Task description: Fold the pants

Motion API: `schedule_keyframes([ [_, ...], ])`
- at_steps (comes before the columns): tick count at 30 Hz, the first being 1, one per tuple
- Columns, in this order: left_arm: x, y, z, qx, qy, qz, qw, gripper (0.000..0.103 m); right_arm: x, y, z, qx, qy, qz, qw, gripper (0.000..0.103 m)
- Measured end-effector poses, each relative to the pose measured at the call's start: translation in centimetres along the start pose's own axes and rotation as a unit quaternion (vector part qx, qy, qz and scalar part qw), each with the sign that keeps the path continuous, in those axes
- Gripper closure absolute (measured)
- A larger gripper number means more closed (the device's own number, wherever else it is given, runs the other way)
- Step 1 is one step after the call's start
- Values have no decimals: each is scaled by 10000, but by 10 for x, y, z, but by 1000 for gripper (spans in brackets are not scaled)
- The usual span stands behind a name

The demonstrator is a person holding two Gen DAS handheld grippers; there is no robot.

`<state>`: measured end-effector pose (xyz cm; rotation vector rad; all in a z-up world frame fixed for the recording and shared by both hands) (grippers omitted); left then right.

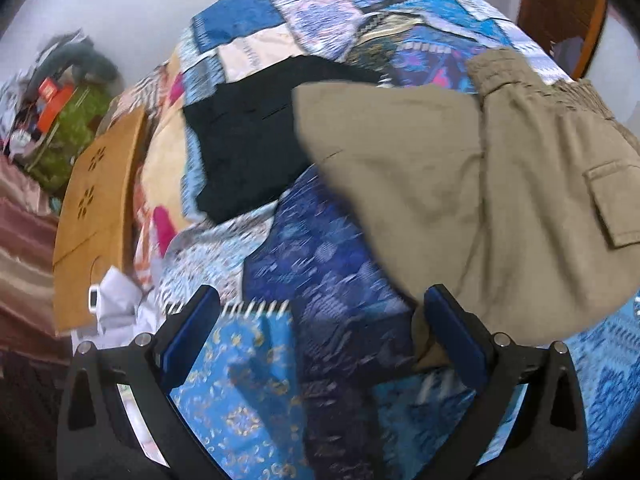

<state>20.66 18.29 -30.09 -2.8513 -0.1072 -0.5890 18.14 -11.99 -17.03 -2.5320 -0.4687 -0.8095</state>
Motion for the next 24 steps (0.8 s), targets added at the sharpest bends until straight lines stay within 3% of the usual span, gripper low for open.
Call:
schedule_keyframes([
  [2, -6, -10, 4, -27, -58, -165, 9998, 0, -2, 2, -1, 88, 25, 41, 9999, 24],
  [3, -7, -14, 6, -30, -67, -247, 9997, 0, -3, 2, -3, 157, 28, 49, 9999, 33],
  [7, -9, -32, 8, 380, -22, -259, 9989, 11, -6, 2, -7, 197, -15, -24, 9998, 48],
  [10, -7, -40, -1, 146, 95, -528, 9985, 12, -7, 3, -7, 176, -73, -25, 9998, 51],
  [14, 13, -38, -30, -238, 535, -727, 9956, 12, 1, 2, -15, 184, 67, -24, 9998, 52],
  [17, 35, -18, -51, -664, 784, -657, 9925, 12, 13, 1, -16, 267, 143, 17, 9995, 52],
  [22, 67, 32, -63, -1310, 878, -456, 9864, 12, 32, 0, -2, 343, 102, -7, 9994, 52],
  [24, 76, 56, -60, -1481, 853, -303, 9848, 18, 33, -2, 9, 401, -6, -8, 9992, 52],
])
Point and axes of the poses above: each gripper's, at about its wrist camera, not at the fingertips, and z roughly the way its jaws point, y to its right, x to its top, the point moved 8 cm from there along z, roughly the way its jaws point, and after that the axes turned 3 degrees about x, right-handed, at the moved point
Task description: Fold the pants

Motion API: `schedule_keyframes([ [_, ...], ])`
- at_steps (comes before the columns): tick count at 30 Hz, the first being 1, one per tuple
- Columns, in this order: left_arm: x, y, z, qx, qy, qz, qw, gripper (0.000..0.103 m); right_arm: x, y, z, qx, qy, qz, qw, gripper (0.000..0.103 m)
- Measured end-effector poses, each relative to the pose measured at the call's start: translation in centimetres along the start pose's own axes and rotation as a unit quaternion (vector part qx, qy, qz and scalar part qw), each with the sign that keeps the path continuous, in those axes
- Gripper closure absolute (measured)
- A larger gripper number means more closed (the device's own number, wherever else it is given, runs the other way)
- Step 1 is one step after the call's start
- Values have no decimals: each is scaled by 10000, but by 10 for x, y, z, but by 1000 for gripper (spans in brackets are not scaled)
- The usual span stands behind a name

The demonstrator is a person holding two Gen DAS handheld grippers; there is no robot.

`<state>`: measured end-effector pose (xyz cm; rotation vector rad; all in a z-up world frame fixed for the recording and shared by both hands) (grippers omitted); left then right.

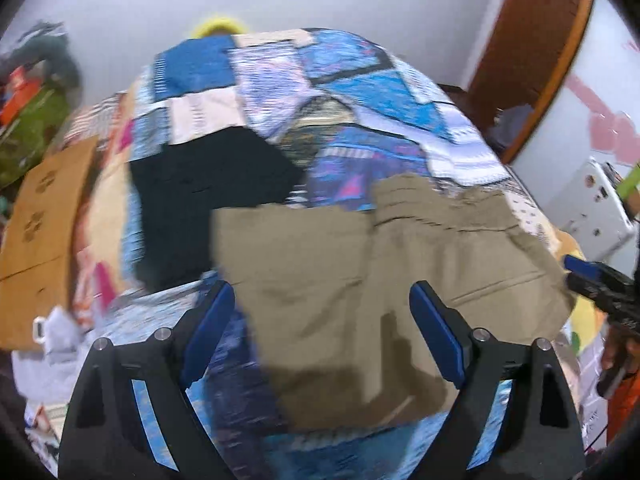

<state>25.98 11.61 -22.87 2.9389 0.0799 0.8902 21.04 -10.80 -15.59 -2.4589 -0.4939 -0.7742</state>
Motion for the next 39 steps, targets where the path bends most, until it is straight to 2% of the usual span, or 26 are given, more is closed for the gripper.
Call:
schedule_keyframes([
  [1, 0, 10, 5, -56, -52, 86, 9999, 21, -1, 0, 6, 29, -66, 8, 10000, 52],
  [2, 0, 21, 12, -125, -129, 208, 9996, 28, -3, 1, 12, 29, -136, -15, 9999, 55],
  [3, -3, 30, 20, -164, -211, 341, 9991, 38, -5, 1, 16, 5, -199, -81, 9998, 76],
  [4, -6, 36, 28, -128, -284, 443, 9985, 48, -9, 1, 22, -54, -297, -189, 9994, 85],
  [6, -14, 43, 45, -1, -499, 603, 9969, 55, -15, 3, 27, -81, -361, -265, 9990, 86],
  [10, -19, 42, 52, 141, -369, 743, 9965, 51, -22, 6, 31, -170, -399, -415, 9982, 88],
  [16, -17, 10, 37, 186, -289, 418, 9985, 52, -17, 6, 27, -164, -424, -432, 9980, 87],
  [17, -15, 4, 33, 140, -254, 336, 9990, 51, -14, 7, 23, -124, -401, -347, 9985, 87],
  [19, -12, -9, 28, -46, -242, 171, 9996, 43, -9, 9, 18, -99, -331, -215, 9992, 83],
  [20, -11, -15, 28, -50, -245, 168, 9995, 43, -7, 9, 14, -83, -280, -135, 9995, 83],
  [22, -10, -27, 32, 414, -248, 278, 9984, 43, -1, 8, 9, -63, -140, -74, 9999, 83],
  [23, -11, -32, 36, 534, -307, 309, 9976, 43, 1, 7, 6, -87, -82, -89, 9999, 83],
  [25, -16, -41, 50, 445, -491, 202, 9976, 43, 4, 5, 7, -93, -55, -122, 9999, 83],
  [27, -19, -50, 61, 554, -589, 136, 9966, 43, 2, 4, 13, -126, -126, -161, 9997, 83],
  [31, -19, -70, 65, 683, -510, -92, 9963, 41, -9, 9, 29, -283, -408, -213, 9985, 80],
  [39, -14, -101, 49, 1205, -319, -159, 9921, 38, -3, 17, 16, -460, -326, -172, 9983, 69],
])
Point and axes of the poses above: each gripper's, at about its wrist camera, not at the fingertips, and z roughly the way its jaws point, y to its right, x to its top, the point moved 8 cm from there along z, roughly the way its jaws point, and after that the axes turned 3 degrees about x, right-handed, at the moved point
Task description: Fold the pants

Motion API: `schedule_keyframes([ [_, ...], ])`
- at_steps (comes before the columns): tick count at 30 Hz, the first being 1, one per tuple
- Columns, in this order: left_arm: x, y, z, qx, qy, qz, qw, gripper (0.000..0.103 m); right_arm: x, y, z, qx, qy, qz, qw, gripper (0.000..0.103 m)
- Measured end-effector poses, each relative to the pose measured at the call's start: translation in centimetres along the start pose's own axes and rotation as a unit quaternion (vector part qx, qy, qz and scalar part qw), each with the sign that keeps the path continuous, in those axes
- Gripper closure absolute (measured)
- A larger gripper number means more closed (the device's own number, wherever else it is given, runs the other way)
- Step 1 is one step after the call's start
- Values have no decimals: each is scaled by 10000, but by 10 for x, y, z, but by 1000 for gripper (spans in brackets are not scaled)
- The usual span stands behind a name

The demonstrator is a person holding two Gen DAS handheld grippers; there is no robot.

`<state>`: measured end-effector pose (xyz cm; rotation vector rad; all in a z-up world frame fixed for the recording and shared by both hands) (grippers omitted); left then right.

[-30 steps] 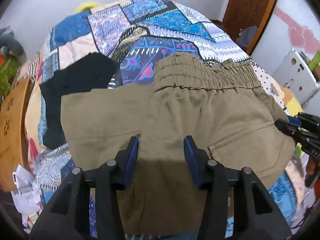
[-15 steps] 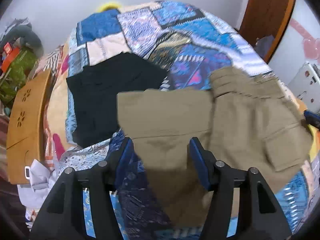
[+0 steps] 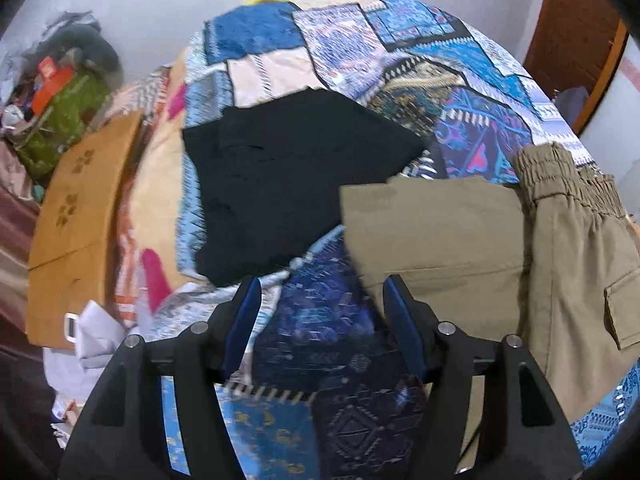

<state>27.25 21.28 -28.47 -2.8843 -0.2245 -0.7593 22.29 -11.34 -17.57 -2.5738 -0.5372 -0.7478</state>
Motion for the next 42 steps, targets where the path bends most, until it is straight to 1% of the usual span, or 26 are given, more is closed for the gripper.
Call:
schedule_keyframes([
  [1, 1, -4, -3, 89, 35, -41, 9999, 39, 2, 1, -2, -30, 31, 13, 10000, 63],
  [2, 2, -6, -6, 47, 55, -122, 9999, 39, 4, 1, -4, -9, 71, 51, 10000, 58],
  [4, 1, -5, -11, -258, 36, -257, 9993, 39, 8, 2, -7, 96, 165, 196, 9996, 39],
  [6, 0, 1, -15, -516, -5, -326, 9981, 38, 13, 3, -7, 128, 214, 338, 9991, 33],
  [8, -3, 9, -13, -768, -133, -394, 9962, 38, 14, 3, -2, 137, 176, 352, 9991, 32],
  [11, -12, 28, -5, -1112, -394, -428, 9921, 38, 9, 8, 13, 181, -35, 508, 9985, 32],
  [15, -23, 46, 7, -1169, -549, -343, 9910, 38, -5, 14, 31, 401, -360, 892, 9946, 32],
  [18, -21, 48, 9, -1270, -539, -374, 9897, 38, -8, 15, 34, 677, -340, 1076, 9913, 29],
  [21, -20, 49, 14, -1538, -623, -537, 9847, 40, -6, 15, 37, 778, -370, 1094, 9903, 33],
  [23, -18, 50, 16, -1712, -635, -609, 9813, 46, -4, 12, 38, 836, -365, 1078, 9900, 43],
  [24, -18, 52, 16, -1854, -651, -652, 9783, 56, -4, 10, 39, 894, -358, 1076, 9895, 50],
  [25, -18, 54, 15, -1987, -666, -692, 9753, 65, -2, 9, 40, 897, -365, 1086, 9894, 52],
  [26, -16, 56, 15, -2040, -665, -722, 9740, 67, -1, 8, 41, 891, -362, 1070, 9896, 54],
  [27, -14, 57, 14, -2033, -653, -719, 9743, 75, -1, 8, 42, 887, -358, 1052, 9898, 58],
  [28, -13, 58, 14, -2009, -634, -711, 9750, 84, 0, 7, 42, 883, -345, 1040, 9901, 64],
  [29, -11, 59, 13, -1952, -629, -716, 9761, 87, 1, 7, 41, 883, -338, 1025, 9902, 68],
  [30, -10, 59, 12, -1900, -623, -732, 9771, 90, 2, 6, 40, 841, -326, 981, 9911, 78],
  [31, -8, 58, 10, -1862, -593, -767, 9777, 94, 3, 5, 39, 846, -329, 927, 9915, 81],
  [32, -6, 56, 8, -1827, -542, -797, 9784, 95, 5, 2, 37, 798, -319, 809, 9930, 83],
  [34, -2, 53, -1, -1731, -379, -830, 9807, 98, 9, -3, 34, 702, -243, 564, 9956, 90],
  [39, 12, 47, -32, -1344, 158, -654, 9886, 100, 24, -17, 24, 501, -25, 50, 9987, 92],
  [42, 23, 45, -53, -1164, 449, -506, 9909, 100, 38, -26, 20, 521, 116, -87, 9985, 93],
])
Point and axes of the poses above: each gripper's, at about its wrist camera, not at the fingertips, and z roughly the way its jaws point, y to its right, x to its top, the point moved 8 cm from there along z, roughly the way its jaws point, and after that the axes turned 3 degrees about x, right-handed, at the moved point
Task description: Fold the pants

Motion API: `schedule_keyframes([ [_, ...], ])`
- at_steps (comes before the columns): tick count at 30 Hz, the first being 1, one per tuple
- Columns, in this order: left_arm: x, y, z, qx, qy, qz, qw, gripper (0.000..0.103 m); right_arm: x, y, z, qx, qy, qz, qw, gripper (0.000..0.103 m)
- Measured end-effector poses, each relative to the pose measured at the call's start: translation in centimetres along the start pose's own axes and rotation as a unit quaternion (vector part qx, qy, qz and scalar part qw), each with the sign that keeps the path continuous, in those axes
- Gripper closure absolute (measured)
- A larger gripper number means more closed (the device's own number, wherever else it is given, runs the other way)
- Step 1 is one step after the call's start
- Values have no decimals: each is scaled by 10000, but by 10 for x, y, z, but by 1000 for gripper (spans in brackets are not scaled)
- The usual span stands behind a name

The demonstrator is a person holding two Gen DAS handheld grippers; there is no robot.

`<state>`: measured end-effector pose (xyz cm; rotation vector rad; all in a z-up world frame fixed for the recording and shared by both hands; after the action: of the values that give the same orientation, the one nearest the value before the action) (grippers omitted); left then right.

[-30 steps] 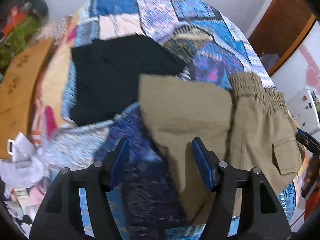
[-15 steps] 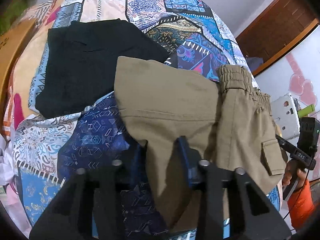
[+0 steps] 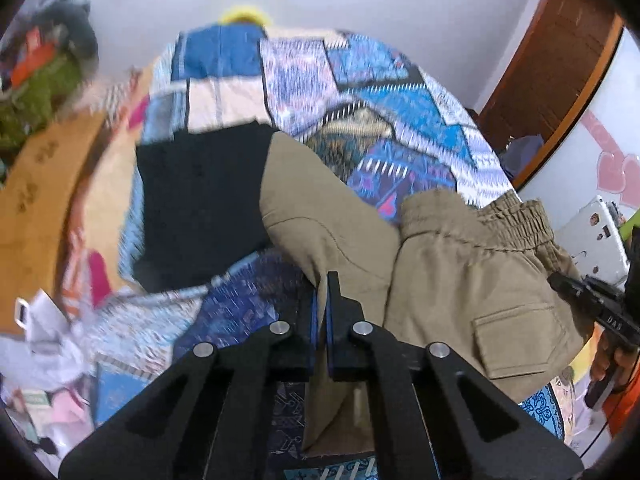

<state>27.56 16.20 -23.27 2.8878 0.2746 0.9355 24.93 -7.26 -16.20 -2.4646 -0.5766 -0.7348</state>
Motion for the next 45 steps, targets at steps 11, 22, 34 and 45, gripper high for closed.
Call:
schedule_keyframes([
  [11, 62, -33, -47, 624, 817, 214, 9945, 100, 80, -48, 8, 46, 615, -672, 9958, 95],
  [22, 115, -104, -40, 1291, 1173, 2, 9847, 100, 155, -103, 75, 212, 753, -1301, 9884, 95],
  [34, 141, -174, 41, 1816, 908, -149, 9791, 100, 196, -130, 182, 260, 499, -1720, 9835, 95],
  [45, 67, -219, 160, 1815, -493, -386, 9814, 99, 151, -86, 268, -82, -884, -1656, 9822, 94],
])
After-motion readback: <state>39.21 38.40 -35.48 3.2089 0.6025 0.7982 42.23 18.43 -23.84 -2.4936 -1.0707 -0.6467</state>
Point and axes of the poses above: each gripper's, at about its wrist camera, not at the fingertips, and z roughly the way its jaws point, y to its right, x to its top, the point moved 8 cm from there along z, roughly the way its jaws point, and after that the axes turned 3 degrees about x, right-handed, at the moved point
